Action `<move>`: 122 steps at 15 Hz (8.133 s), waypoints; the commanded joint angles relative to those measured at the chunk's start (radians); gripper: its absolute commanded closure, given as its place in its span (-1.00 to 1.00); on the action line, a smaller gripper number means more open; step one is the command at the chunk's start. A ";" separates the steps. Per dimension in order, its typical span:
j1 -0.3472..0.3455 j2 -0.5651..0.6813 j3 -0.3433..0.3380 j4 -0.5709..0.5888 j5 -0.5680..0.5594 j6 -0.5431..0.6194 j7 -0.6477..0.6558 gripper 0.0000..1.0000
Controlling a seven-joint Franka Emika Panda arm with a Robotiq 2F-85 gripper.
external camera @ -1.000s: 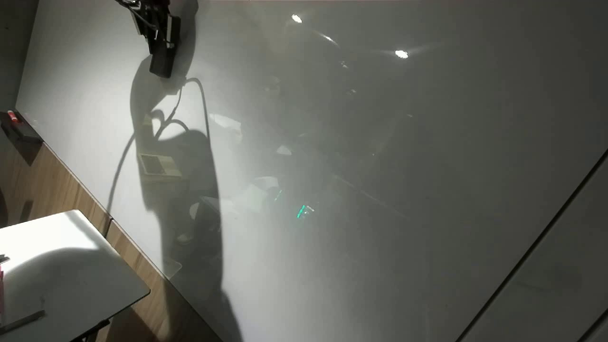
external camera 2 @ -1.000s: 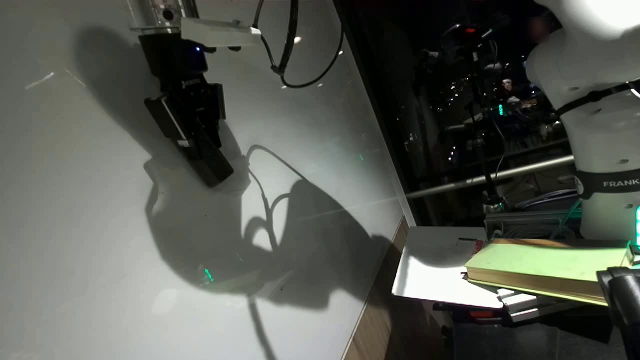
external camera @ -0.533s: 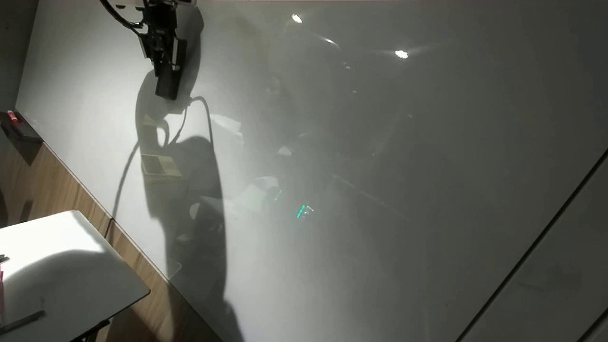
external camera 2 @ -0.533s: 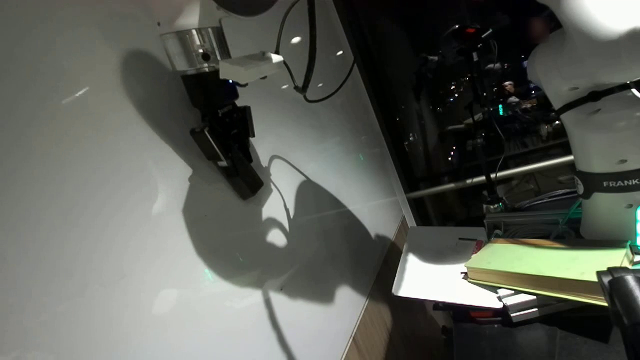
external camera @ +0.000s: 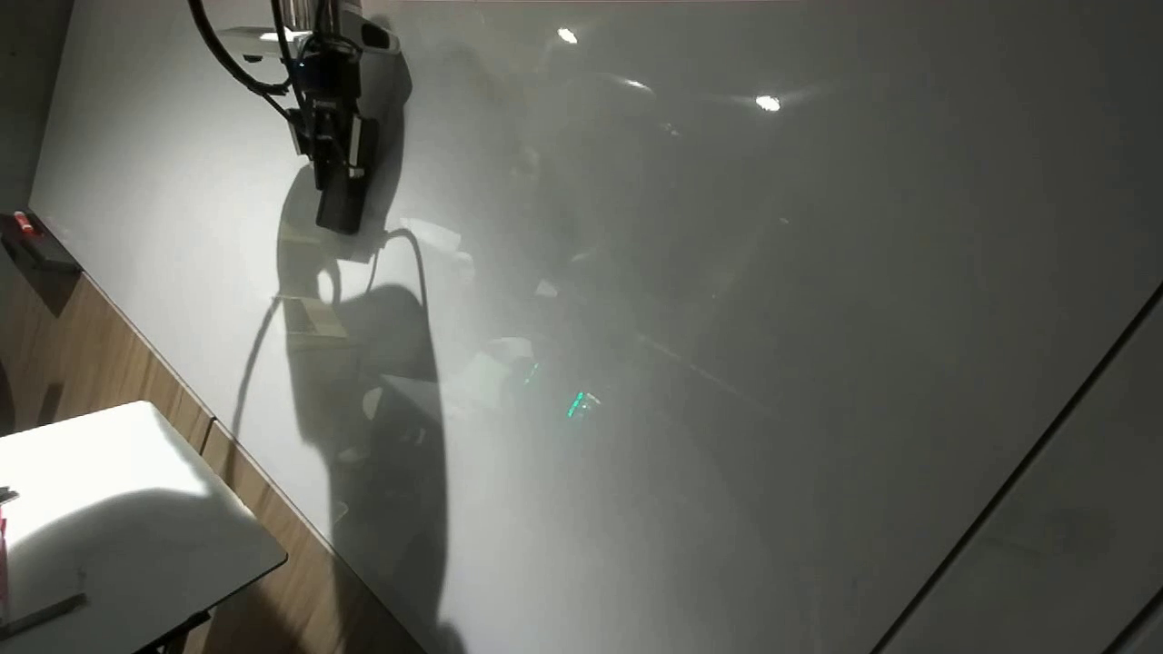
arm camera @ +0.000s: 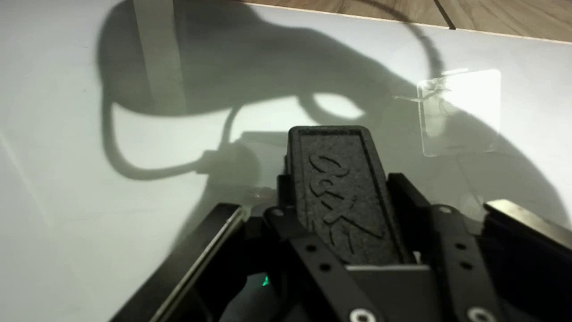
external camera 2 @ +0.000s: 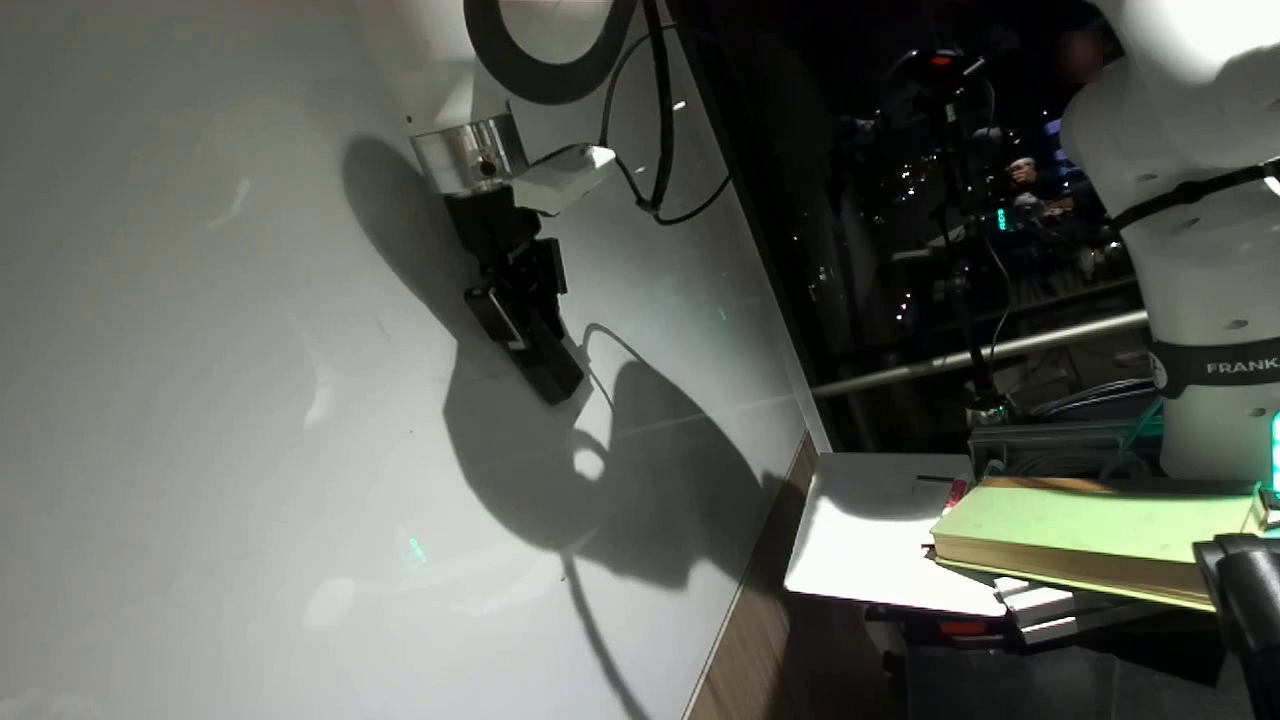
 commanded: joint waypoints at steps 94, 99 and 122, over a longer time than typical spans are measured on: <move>-0.133 0.176 -0.150 -0.566 0.248 0.421 -0.403 -0.45; -0.130 0.182 -0.151 -0.552 0.247 0.420 -0.397 0.13; -0.158 0.185 -0.201 -0.485 0.298 0.288 -0.235 0.43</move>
